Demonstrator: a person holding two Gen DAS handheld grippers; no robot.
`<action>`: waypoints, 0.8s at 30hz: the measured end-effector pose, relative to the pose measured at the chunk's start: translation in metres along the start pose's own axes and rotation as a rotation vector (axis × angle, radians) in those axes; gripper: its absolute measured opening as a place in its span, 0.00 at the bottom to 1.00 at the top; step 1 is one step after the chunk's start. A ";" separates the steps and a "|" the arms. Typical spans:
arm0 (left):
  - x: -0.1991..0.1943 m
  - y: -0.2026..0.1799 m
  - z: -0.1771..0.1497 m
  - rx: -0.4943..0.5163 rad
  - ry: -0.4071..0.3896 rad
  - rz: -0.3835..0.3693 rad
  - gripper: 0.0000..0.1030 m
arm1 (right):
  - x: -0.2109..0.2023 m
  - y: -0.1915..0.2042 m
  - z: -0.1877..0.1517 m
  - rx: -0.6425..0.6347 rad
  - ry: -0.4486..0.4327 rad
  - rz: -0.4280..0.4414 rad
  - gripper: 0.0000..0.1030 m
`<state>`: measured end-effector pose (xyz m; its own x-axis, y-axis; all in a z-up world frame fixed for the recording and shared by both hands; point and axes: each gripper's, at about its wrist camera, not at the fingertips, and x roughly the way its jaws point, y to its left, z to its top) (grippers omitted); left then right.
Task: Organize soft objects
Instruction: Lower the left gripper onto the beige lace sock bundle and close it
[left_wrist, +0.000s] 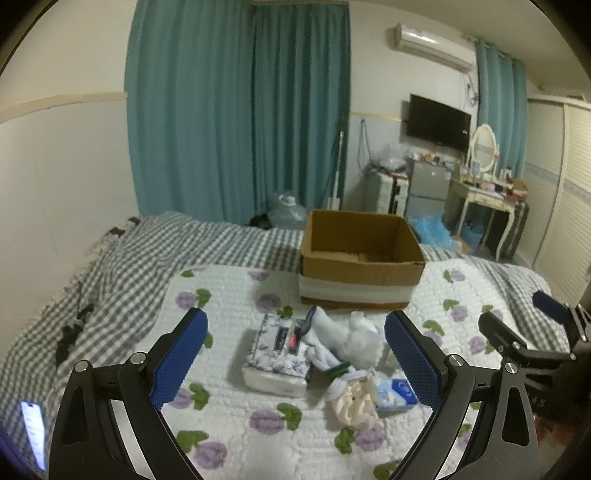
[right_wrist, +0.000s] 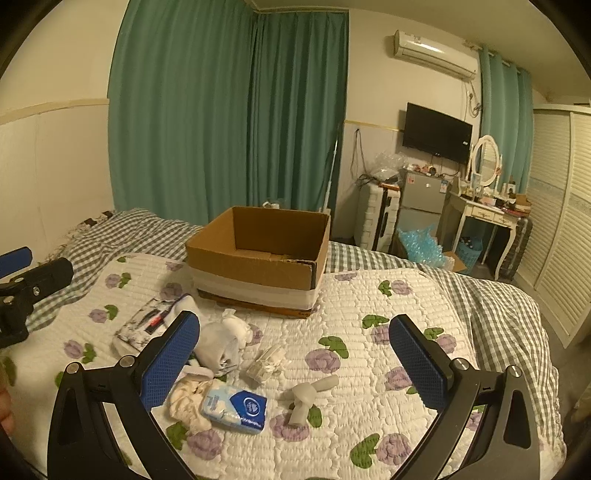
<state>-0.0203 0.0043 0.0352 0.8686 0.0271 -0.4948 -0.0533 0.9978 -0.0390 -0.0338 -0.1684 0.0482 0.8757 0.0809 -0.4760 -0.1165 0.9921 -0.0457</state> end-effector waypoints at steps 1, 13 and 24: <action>0.001 -0.001 -0.001 0.012 0.011 0.000 0.96 | -0.002 -0.001 0.004 -0.009 0.017 -0.002 1.00; 0.108 -0.026 -0.092 0.040 0.336 -0.086 0.93 | 0.065 -0.008 -0.043 -0.059 0.278 -0.042 1.00; 0.149 -0.045 -0.125 0.139 0.434 -0.234 0.93 | 0.084 0.006 -0.052 -0.121 0.324 -0.085 1.00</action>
<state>0.0502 -0.0444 -0.1450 0.5631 -0.1964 -0.8027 0.2103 0.9734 -0.0906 0.0147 -0.1605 -0.0373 0.6925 -0.0554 -0.7193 -0.1210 0.9740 -0.1915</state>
